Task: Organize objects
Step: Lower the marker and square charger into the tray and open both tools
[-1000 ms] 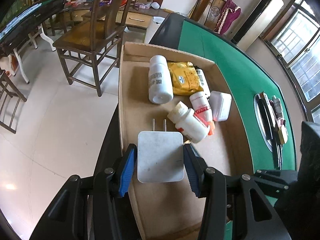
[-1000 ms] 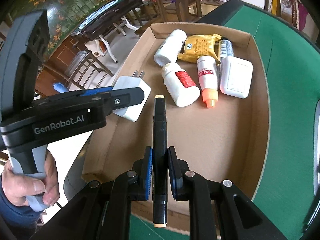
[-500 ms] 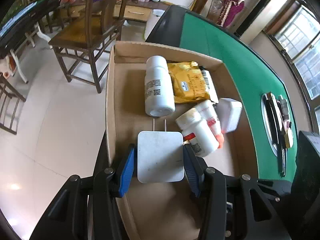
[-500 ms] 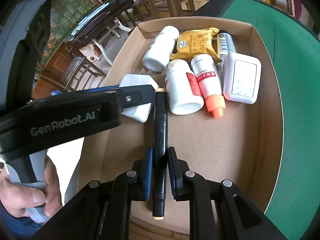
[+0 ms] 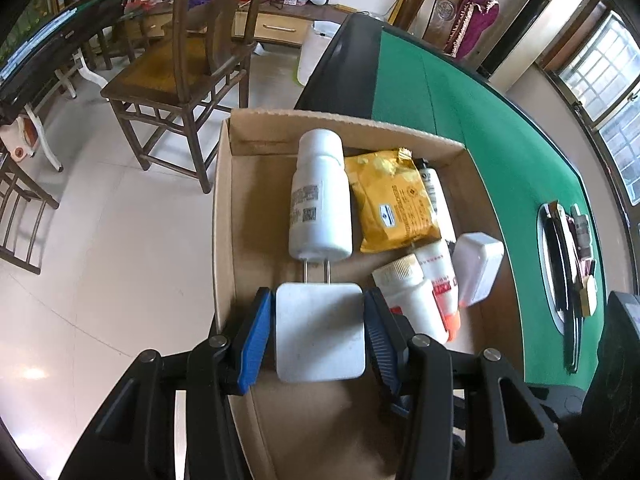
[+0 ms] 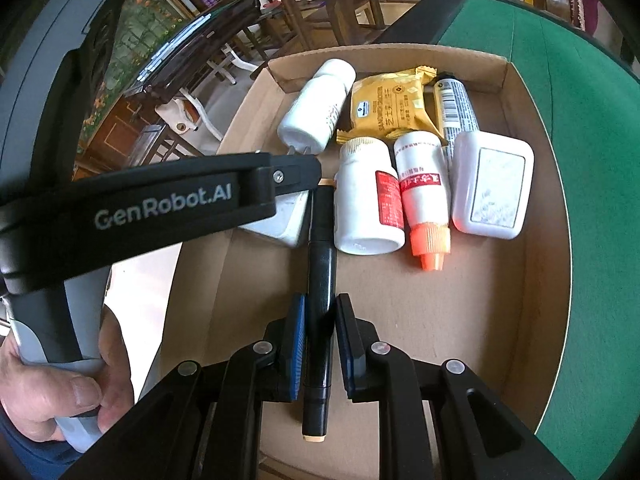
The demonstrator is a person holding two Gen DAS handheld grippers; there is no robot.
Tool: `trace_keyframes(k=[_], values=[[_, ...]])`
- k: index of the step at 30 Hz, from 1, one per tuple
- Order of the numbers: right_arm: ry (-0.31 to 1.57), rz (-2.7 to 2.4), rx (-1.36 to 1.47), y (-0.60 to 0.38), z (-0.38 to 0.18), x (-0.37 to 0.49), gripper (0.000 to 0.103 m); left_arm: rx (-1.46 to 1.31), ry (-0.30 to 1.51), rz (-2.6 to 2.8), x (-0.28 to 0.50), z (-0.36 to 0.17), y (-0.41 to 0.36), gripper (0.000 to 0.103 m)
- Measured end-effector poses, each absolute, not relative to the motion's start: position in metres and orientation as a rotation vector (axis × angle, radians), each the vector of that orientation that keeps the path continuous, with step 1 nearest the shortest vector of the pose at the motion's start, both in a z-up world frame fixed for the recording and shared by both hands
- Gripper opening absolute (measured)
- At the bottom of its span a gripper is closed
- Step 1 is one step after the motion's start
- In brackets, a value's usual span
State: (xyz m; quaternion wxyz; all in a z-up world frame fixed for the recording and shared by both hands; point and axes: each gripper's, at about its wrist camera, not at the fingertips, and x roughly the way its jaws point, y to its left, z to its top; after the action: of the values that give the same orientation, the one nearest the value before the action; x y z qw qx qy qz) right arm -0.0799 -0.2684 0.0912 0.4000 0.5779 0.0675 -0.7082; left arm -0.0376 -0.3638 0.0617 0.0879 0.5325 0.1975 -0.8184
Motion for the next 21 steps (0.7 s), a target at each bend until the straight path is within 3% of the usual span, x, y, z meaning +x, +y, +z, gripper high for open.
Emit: trace_keyframes(k=[11,17,21], values=[[0.164,-1.787,1.453,-0.276,0.094,-0.088,0.021,1.564,0.615,-2.444,-0.045,0.062,-0.37,0.046],[0.119,-1.784,1.427,-0.261,0.109,-0.085,0.029,1.537,0.67,-2.457,-0.035,0.074,-0.374,0.046],[0.082,-1.782,1.411,-0.25,0.12,-0.08,0.03,1.519,0.685,-2.47,-0.026,0.083,-0.371,0.047]])
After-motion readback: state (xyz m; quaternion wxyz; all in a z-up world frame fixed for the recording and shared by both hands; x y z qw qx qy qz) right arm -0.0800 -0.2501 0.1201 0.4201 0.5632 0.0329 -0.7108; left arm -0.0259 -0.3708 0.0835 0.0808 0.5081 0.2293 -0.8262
